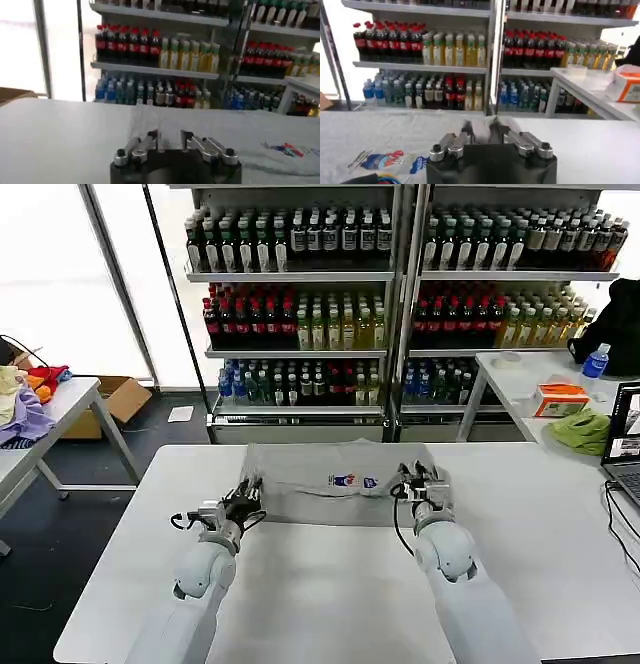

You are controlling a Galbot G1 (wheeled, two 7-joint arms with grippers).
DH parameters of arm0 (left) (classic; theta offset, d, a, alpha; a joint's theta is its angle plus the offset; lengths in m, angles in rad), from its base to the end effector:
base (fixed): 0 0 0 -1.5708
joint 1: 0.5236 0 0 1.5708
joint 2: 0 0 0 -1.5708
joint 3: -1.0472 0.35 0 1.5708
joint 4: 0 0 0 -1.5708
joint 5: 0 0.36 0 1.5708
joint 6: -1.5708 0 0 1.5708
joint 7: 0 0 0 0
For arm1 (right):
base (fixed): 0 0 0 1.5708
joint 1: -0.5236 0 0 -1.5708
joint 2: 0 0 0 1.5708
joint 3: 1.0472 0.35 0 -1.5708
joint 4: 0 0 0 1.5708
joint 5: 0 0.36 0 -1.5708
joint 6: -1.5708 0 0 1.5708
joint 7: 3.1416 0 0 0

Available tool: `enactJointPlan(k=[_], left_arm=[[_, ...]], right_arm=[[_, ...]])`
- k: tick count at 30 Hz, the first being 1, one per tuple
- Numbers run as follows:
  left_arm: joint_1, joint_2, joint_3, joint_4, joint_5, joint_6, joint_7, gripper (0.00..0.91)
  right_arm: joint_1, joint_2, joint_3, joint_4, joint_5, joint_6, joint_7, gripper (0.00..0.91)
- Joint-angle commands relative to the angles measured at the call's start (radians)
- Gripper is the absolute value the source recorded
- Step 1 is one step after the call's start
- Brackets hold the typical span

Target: Fold and organize the clothes.

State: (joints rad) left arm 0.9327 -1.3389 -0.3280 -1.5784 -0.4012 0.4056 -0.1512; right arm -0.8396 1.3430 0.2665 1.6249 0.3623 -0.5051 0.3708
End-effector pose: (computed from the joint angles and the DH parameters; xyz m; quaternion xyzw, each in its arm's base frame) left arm 0.3913 0.0117 -0.3114 -0.0384 -0.9830 0.0445 0.1742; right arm 0.4108 0.0144 -0.2636 -0.0358 -0.9866 0.0093 0.1590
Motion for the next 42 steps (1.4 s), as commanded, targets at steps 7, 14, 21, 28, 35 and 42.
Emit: enactJointPlan(k=[7,14,21,28,35,42], left_arm=[[0.032,0.009,-0.008,-0.09,0.001,0.056,-0.035,0.907],[0.088,0.037,-0.004,-0.138,0.002,0.085,-0.034,0.907],[0.114,0.056,-0.008,-0.15,0.001,0.104,-0.029,0.907],[0.112,0.056,-0.013,-0.118,0.026,0.103,-0.018,0.907],[0.093,0.048,-0.014,-0.067,0.045,0.092,-0.01,0.907],[0.095,0.053,-0.015,-0.05,0.058,0.092,-0.007,0.312]], right_arm=[[-0.015,-0.005,-0.001,0.041,0.012,0.02,0.089,0.907],[-0.062,-0.047,0.013,0.106,0.028,-0.044,0.117,0.907],[-0.217,-0.091,0.033,0.198,-0.002,-0.057,0.128,0.907],[-0.278,-0.091,0.056,0.186,0.003,-0.057,0.115,0.907],[-0.281,-0.084,0.059,0.164,0.008,-0.058,0.115,0.907],[-0.284,-0.074,0.065,0.13,0.032,-0.048,0.114,0.393]])
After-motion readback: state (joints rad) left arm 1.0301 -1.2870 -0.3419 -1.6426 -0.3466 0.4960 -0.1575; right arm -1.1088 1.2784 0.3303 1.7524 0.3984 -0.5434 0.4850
